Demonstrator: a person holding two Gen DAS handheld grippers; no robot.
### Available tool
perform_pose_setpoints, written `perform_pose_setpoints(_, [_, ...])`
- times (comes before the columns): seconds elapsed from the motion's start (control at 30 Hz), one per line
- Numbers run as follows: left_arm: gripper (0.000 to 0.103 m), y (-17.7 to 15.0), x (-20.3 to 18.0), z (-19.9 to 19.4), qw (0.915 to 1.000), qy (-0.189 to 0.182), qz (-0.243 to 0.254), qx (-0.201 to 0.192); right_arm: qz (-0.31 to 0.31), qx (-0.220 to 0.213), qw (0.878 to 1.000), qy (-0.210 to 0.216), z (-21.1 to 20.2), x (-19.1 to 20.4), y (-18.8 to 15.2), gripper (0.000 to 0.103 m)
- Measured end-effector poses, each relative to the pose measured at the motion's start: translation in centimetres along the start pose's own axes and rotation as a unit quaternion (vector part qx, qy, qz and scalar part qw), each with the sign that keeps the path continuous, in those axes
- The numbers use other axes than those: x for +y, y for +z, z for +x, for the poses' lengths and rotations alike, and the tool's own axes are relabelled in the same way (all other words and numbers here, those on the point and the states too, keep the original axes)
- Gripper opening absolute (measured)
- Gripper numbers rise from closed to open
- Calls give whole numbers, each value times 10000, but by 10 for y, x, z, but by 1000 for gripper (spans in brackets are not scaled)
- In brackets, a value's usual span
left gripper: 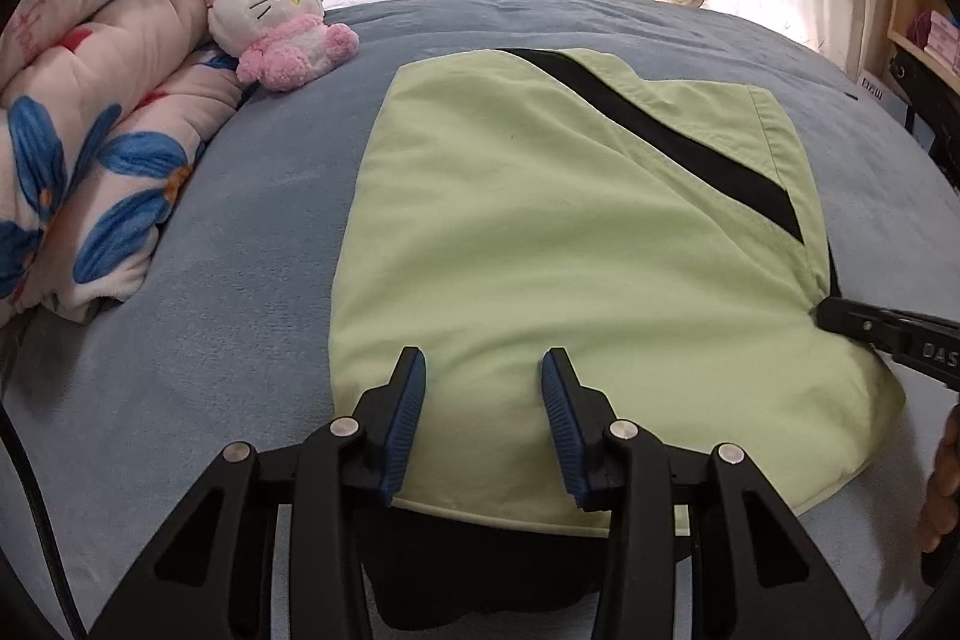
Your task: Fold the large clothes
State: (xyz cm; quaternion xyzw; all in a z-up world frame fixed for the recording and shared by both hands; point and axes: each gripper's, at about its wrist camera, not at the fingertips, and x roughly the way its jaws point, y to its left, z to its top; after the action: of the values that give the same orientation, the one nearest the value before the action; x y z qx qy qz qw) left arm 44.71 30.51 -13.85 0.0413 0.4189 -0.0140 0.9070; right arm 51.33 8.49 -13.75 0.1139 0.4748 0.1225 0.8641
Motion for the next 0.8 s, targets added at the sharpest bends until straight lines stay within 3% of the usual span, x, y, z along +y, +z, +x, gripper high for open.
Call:
perform_pose_setpoints(0.23, [42, 1, -5, -39, 9990, -209, -337, 219, 34, 157, 9999, 1, -36, 6, -4, 3])
perform_pose_setpoints(0.33, [57, 0, -14, -77, 9988, -270, -375, 167, 50, 166, 9998, 132, -74, 8, -8, 3])
perform_pose_setpoints(0.47, [64, 0, -33, -142, 9990, -352, -259, -18, -17, -13, 9998, 185, -143, 12, -17, 5])
perform_pose_setpoints(0.53, [74, 0, -43, -178, 9992, -329, -231, -75, -66, -144, 9997, 182, -181, 15, -22, 10])
perform_pose_setpoints(0.63, [81, -3, -58, -232, 9992, -295, -187, -201, -210, -400, 9989, 113, -241, 20, -32, 19])
perform_pose_setpoints(0.73, [82, -8, -71, -281, 9995, -90, -127, -275, -287, -652, 9974, 92, -301, 22, -46, 30])
perform_pose_setpoints(0.8, [82, -13, -81, -312, 9995, -19, -82, -318, -364, -787, 9962, 30, -340, 23, -58, 31])
